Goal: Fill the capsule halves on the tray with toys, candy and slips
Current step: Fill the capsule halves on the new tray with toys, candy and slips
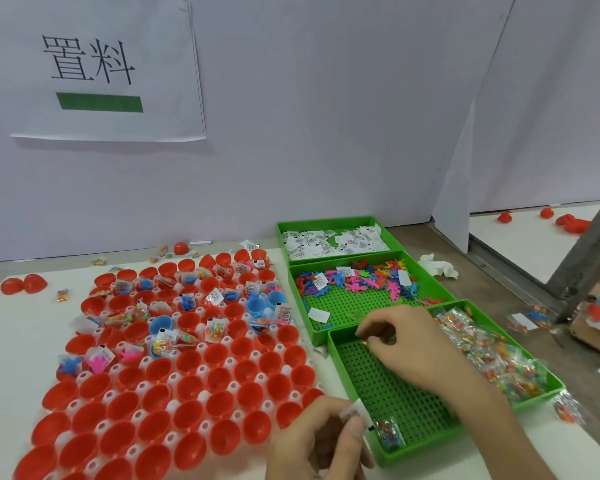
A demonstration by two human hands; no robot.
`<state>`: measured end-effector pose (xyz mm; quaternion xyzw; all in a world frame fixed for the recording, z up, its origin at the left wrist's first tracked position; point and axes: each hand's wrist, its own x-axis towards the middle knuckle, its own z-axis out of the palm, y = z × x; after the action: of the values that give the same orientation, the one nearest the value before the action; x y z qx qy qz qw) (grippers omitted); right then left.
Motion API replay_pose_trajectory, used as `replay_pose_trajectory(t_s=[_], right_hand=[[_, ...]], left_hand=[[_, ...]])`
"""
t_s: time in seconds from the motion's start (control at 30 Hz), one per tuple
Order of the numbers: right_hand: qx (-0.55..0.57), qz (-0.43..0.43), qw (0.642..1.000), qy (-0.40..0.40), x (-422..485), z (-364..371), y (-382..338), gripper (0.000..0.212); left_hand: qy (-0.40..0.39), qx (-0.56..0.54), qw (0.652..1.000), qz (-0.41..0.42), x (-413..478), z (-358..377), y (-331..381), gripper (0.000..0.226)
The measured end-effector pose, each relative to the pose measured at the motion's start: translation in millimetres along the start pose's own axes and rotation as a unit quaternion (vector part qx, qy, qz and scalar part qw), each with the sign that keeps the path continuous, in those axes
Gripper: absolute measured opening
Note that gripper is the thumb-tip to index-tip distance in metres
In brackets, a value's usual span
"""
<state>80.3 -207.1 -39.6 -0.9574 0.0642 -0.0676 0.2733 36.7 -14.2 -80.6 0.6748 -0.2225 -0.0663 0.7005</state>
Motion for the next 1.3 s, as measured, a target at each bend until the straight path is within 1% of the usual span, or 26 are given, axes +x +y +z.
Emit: replay_pose_trajectory(t_s=[0.03, 0.13, 0.27, 0.37, 0.5, 0.57, 0.67, 0.8, 0.9, 1.03, 1.13, 1.2, 1.3], right_hand=[[0.004, -0.001, 1.000, 0.001, -0.7, -0.2, 0.1, 0.024], [0.037, -0.013, 0.999, 0.011, -0.3, -2.6, -0.8, 0.027], [0.112, -0.038, 0.993, 0.026, -2.0, -5.6, -5.8, 0.032], [0.157, -0.054, 0.986, 0.015, -4.2, -7.4, -10.3, 0.035], [0.217, -0.063, 0.974, -0.018, -6.1, -8.7, -14.1, 0.035], [0.268, -0.071, 0.960, -0.043, -8.1, -10.0, -16.1, 0.032], [0.358, -0.096, 0.925, -0.088, -12.6, -12.2, -21.3, 0.023], [0.420, -0.124, 0.892, -0.114, -15.3, -13.1, -26.6, 0.020], [0.443, -0.146, 0.875, -0.130, -17.2, -13.0, -28.6, 0.017], [0.455, -0.168, 0.860, -0.160, -17.2, -10.1, -30.1, 0.015], [0.472, -0.169, 0.851, -0.156, -16.6, -10.4, -28.8, 0.014], [0.473, -0.166, 0.851, -0.157, -17.1, -12.2, -27.9, 0.013], [0.435, -0.159, 0.869, -0.177, -18.9, -11.4, -30.4, 0.012]], left_hand=[[-0.013, -0.027, 1.000, -0.006, -1.9, 0.3, -1.8, 0.007], [0.010, -0.038, 0.999, -0.016, -0.8, -3.5, 3.9, 0.008], [0.019, -0.059, 0.998, -0.011, 0.6, -5.4, 8.7, 0.006], [0.028, -0.068, 0.997, -0.008, 1.4, -7.6, 10.0, 0.006], [0.024, -0.079, 0.996, -0.017, 1.1, -7.5, 10.5, 0.011], [0.030, -0.091, 0.995, -0.019, 1.7, -7.7, 10.3, 0.014], [0.040, -0.123, 0.991, -0.030, 4.0, -9.2, 12.4, 0.018], [0.052, -0.157, 0.985, -0.045, 8.9, -13.2, 14.7, 0.017], [0.063, -0.160, 0.984, -0.044, 12.1, -15.5, 16.2, 0.011], [0.077, -0.147, 0.985, -0.050, 11.7, -16.3, 15.1, 0.019], [0.078, -0.149, 0.984, -0.061, 10.6, -16.3, 14.4, 0.019], [0.073, -0.151, 0.984, -0.058, 10.3, -16.1, 15.0, 0.018], [0.062, -0.153, 0.985, -0.047, 9.5, -17.1, 15.8, 0.019]])
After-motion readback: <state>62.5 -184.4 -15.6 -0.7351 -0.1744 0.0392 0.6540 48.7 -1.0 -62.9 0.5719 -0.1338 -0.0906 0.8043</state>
